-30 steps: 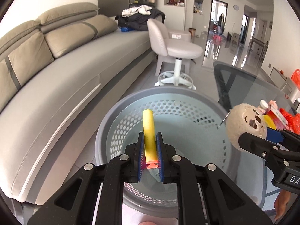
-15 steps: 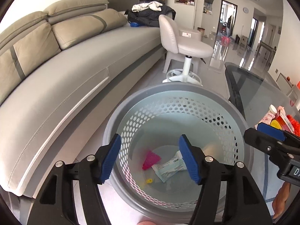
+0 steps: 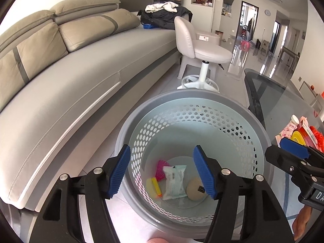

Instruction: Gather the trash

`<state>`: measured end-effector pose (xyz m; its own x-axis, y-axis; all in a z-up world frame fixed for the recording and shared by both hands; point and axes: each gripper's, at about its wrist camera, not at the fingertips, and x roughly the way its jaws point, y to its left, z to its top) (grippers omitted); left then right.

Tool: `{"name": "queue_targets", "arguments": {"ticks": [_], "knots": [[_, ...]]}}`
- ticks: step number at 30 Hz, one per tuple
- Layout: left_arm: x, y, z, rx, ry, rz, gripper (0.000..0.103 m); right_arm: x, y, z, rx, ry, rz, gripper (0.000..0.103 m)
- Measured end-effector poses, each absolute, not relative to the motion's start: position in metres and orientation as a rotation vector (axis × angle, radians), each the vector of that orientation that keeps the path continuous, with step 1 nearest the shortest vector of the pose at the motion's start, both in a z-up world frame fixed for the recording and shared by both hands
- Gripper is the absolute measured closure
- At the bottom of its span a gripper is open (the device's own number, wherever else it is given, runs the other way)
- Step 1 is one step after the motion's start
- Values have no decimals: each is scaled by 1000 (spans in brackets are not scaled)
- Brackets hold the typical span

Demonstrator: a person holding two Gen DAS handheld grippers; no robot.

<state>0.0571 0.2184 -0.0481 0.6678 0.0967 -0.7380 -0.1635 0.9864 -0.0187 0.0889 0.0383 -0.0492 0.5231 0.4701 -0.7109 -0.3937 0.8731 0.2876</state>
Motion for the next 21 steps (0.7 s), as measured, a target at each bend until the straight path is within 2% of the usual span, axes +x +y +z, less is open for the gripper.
{"name": "queue_targets", "arguments": {"ticks": [12,21], "knots": [[43,214,-33,-93,786,135,33,60,26,-44,91,878,480,33],[33,188,-15,-55,751,80,29,30,-26,-47,123,875,383,33]]}}
